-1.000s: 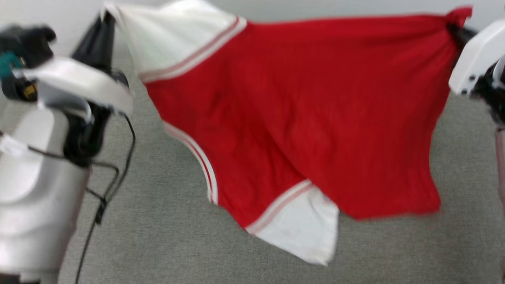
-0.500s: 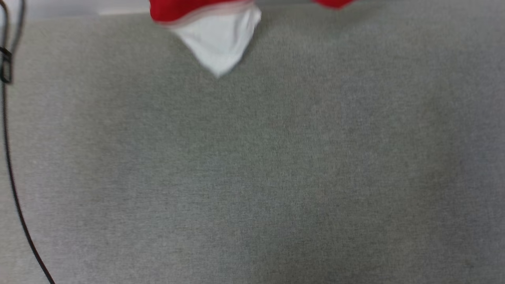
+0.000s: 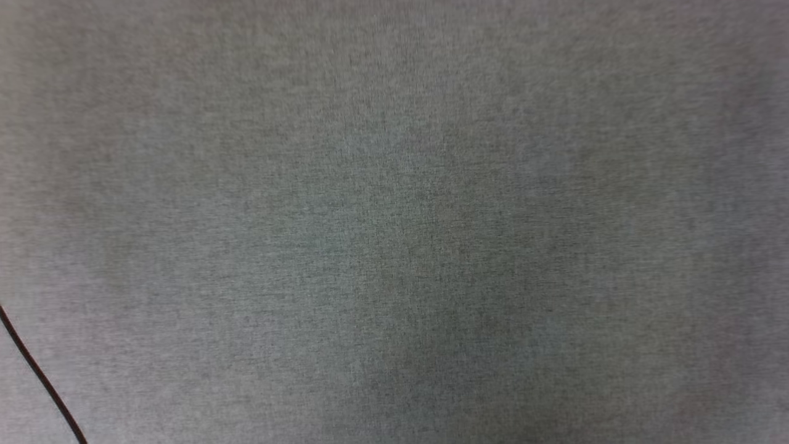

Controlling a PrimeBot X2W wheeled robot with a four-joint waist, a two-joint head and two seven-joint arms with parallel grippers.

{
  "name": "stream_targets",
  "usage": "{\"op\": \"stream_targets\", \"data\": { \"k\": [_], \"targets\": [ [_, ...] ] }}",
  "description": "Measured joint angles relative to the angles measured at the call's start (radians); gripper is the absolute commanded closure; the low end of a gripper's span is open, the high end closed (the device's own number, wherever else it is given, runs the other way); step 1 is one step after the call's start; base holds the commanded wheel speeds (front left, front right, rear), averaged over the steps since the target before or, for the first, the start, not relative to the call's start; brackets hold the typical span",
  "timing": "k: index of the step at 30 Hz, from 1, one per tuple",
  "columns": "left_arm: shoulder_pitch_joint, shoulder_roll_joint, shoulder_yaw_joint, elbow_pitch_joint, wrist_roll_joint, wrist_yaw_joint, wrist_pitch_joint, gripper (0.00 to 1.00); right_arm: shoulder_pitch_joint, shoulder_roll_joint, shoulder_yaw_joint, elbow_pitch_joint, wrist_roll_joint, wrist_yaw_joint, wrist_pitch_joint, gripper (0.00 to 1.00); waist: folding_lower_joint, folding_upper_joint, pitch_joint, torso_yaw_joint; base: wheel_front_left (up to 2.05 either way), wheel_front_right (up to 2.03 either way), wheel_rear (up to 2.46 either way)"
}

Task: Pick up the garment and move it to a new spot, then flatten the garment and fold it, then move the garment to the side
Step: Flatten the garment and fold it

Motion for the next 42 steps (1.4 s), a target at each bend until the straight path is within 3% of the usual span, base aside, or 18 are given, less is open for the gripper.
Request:
{"op": "stream_targets", "data": {
  "k": [10, 22, 32, 37, 42],
  "targets": [
    [0.068, -0.027, -0.047, 0.095, -0.066, -0.014, -0.009, 1.00, 0.017, -0.016, 0.080, 0.140, 0.031, 0.000, -0.036, 1.00, 0.0000, 0.0000, 0.061, 0.026, 0.00, 0.00, 0.00],
    [0.523, -0.027, -0.146, 0.063, -0.215, -0.015, -0.043, 1.00, 0.449, -0.042, 0.249, 0.202, 0.202, 0.000, -0.097, 1.00, -0.0002, 0.0000, -0.125, 0.025, 0.00, 0.00, 0.00],
    [0.989, -0.030, -0.129, -0.050, -0.275, -0.007, -0.064, 1.00, 0.886, -0.118, 0.332, 0.069, 0.372, 0.003, -0.090, 1.00, -0.0004, 0.0000, -0.367, 0.034, 0.00, 0.00, 0.00],
    [1.229, -0.020, -0.100, -0.157, -0.298, 0.046, -0.065, 1.00, 1.102, -0.150, 0.337, -0.049, 0.430, 0.007, -0.054, 1.00, -0.0006, 0.0001, -0.482, 0.040, 0.00, 0.00, 0.00],
    [1.459, -0.010, -0.082, -0.312, -0.324, 0.120, -0.059, 1.00, 1.325, -0.163, 0.266, -0.176, 0.458, 0.008, 0.001, 1.00, -0.0006, 0.0000, -0.580, 0.049, 0.00, 0.00, 0.00]
  ]
}}
